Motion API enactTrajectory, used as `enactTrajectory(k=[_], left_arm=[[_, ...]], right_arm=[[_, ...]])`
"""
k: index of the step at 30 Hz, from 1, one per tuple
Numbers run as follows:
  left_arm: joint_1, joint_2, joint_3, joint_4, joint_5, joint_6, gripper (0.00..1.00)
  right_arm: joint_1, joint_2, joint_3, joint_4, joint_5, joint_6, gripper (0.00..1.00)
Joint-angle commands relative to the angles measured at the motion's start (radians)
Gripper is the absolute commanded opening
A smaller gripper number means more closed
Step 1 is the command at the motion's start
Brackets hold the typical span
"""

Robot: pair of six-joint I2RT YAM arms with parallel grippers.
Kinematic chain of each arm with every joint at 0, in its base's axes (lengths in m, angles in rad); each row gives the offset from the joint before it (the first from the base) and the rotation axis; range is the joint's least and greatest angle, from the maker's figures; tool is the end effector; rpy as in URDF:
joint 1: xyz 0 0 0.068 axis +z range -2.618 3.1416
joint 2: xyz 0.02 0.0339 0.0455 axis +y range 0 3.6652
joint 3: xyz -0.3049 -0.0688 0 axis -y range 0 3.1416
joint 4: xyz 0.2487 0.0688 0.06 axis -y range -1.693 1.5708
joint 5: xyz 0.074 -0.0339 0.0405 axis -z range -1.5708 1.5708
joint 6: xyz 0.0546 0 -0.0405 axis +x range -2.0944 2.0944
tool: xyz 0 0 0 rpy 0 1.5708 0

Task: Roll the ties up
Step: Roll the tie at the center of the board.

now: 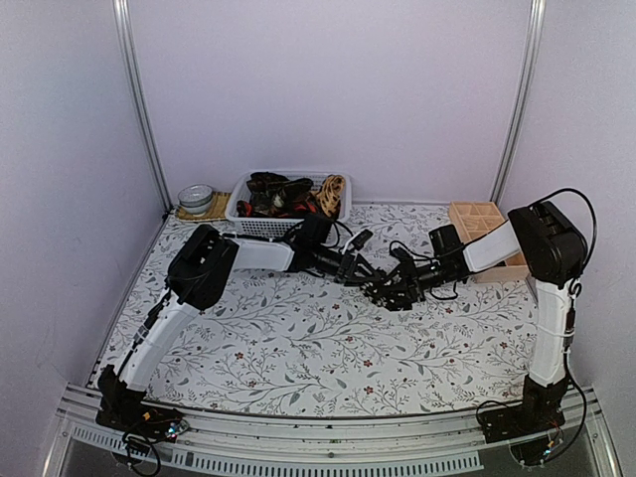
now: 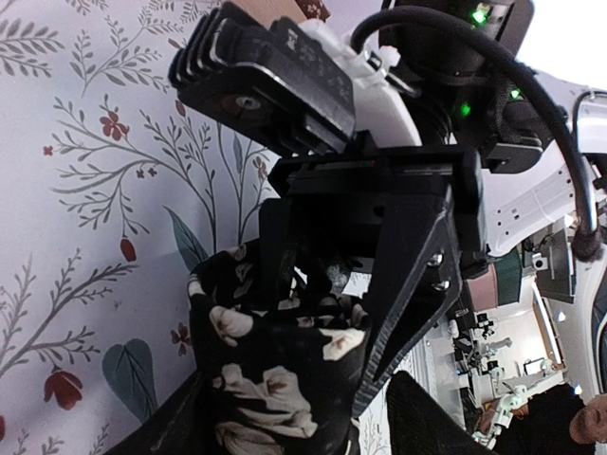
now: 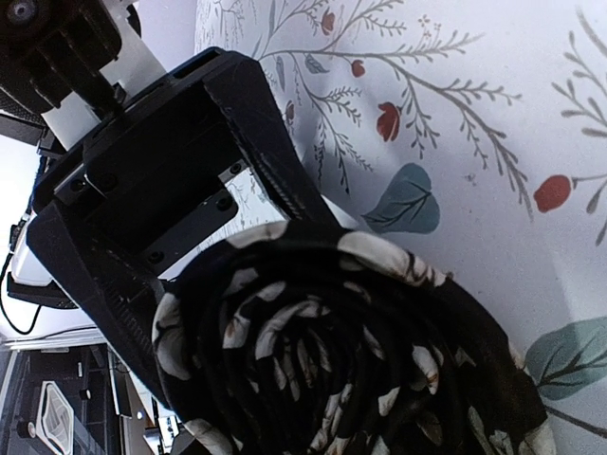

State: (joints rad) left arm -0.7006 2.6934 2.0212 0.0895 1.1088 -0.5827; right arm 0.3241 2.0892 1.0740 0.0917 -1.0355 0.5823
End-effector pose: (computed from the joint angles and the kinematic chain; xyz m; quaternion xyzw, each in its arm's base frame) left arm 0.4339 -0.4299 0.0836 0.2933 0.7325 -0.6126 0.0456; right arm 0.3781 0.1766 0.1174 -0.0500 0.8372 0.5429 0.0430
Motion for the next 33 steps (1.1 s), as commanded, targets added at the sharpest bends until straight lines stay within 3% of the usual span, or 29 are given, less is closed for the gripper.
enactTrajectory(k=[1, 14, 29, 33], left_arm=[[-0.066, 0.117, -0.084, -0.218, 0.070, 0.010, 0.59], [-0.066, 0.110, -0.136, -0.180, 0.120, -0.006, 0.55], [-0.054, 0.067, -0.209, -0.173, 0.134, -0.018, 0.60], [-0.046, 0.044, -0.220, -0.242, 0.096, 0.027, 0.62]], right_arm=[[-0.004, 0.078, 0.040, 0.128, 0.028, -0.019, 0.37], [-0.002, 0.090, 0.068, 0.151, 0.008, -0.068, 0.37], [0.020, 0.082, 0.077, 0.173, 0.010, -0.158, 0.38], [0.021, 0.090, 0.077, 0.190, -0.005, -0.148, 0.38]])
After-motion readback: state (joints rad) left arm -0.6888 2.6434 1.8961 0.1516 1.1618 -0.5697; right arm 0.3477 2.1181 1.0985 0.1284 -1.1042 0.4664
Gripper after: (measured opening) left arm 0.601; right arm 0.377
